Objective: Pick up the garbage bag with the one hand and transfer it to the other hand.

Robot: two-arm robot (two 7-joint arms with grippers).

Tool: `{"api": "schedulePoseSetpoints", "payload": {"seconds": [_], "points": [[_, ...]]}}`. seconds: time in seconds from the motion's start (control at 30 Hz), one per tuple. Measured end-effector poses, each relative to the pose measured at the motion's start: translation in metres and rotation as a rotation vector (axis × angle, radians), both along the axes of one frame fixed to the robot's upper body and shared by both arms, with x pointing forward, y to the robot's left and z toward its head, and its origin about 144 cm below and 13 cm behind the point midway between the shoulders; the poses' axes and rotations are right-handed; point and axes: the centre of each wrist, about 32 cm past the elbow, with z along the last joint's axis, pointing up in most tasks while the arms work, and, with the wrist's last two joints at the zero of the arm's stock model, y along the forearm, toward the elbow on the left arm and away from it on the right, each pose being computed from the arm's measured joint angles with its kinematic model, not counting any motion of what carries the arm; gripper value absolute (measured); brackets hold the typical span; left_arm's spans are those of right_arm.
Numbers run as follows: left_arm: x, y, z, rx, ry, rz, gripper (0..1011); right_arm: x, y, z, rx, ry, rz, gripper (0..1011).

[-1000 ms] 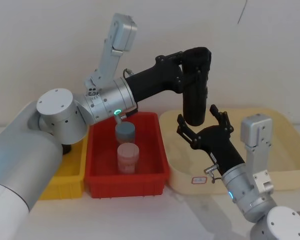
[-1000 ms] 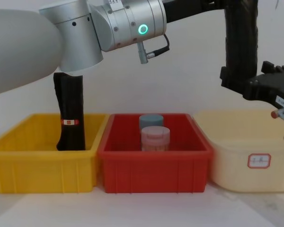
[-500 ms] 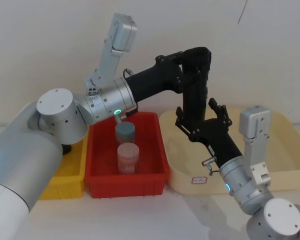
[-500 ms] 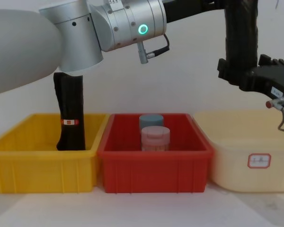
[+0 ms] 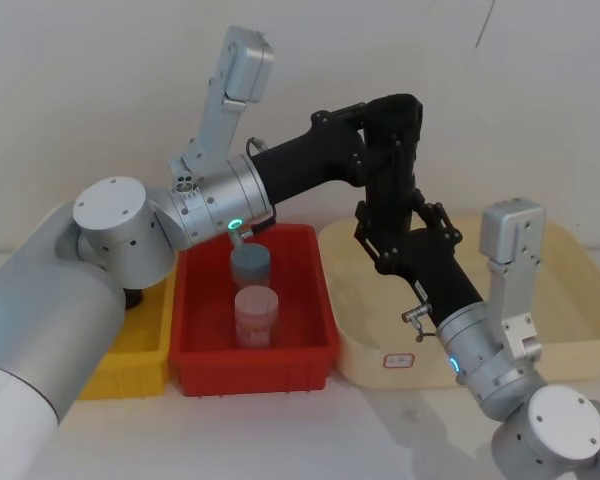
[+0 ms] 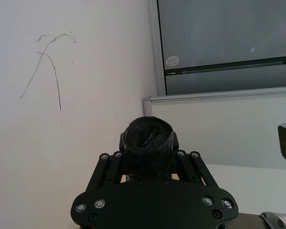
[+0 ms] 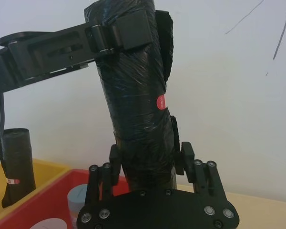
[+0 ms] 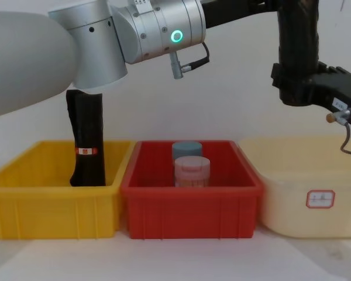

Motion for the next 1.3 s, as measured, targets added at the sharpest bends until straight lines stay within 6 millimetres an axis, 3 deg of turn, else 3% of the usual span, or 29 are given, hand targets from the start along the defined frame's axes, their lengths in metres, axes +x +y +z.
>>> {"api": "schedulePoseSetpoints", "payload": {"seconds": [0.3, 0.63, 0.9, 1.0, 1.3], "points": [[0.0, 0.0, 0.0, 0.0, 0.0, 0.0, 436, 0.0022, 0.0022, 0.0018, 0.01, 0.012, 0.006, 521], [0.0, 0.0, 0.0, 0.0, 0.0, 0.0, 448, 0.0043, 0.0036, 0.0021, 0.016, 0.019, 0.007, 521], [0.0, -0.0001, 0.0, 0.0, 0.0, 0.0, 660, 0.0049, 0.0042, 0.0023, 0.023, 0.023, 0.002, 520], [0.0, 0.0, 0.0001, 0.0, 0.0, 0.0, 791, 0.005, 0.0041, 0.0024, 0.028, 0.026, -0.003, 521], [0.0, 0.0, 0.0, 0.0, 0.0, 0.0, 1001, 0.005, 0.0012, 0.0049, 0.049, 0.03, -0.026, 520]]}}
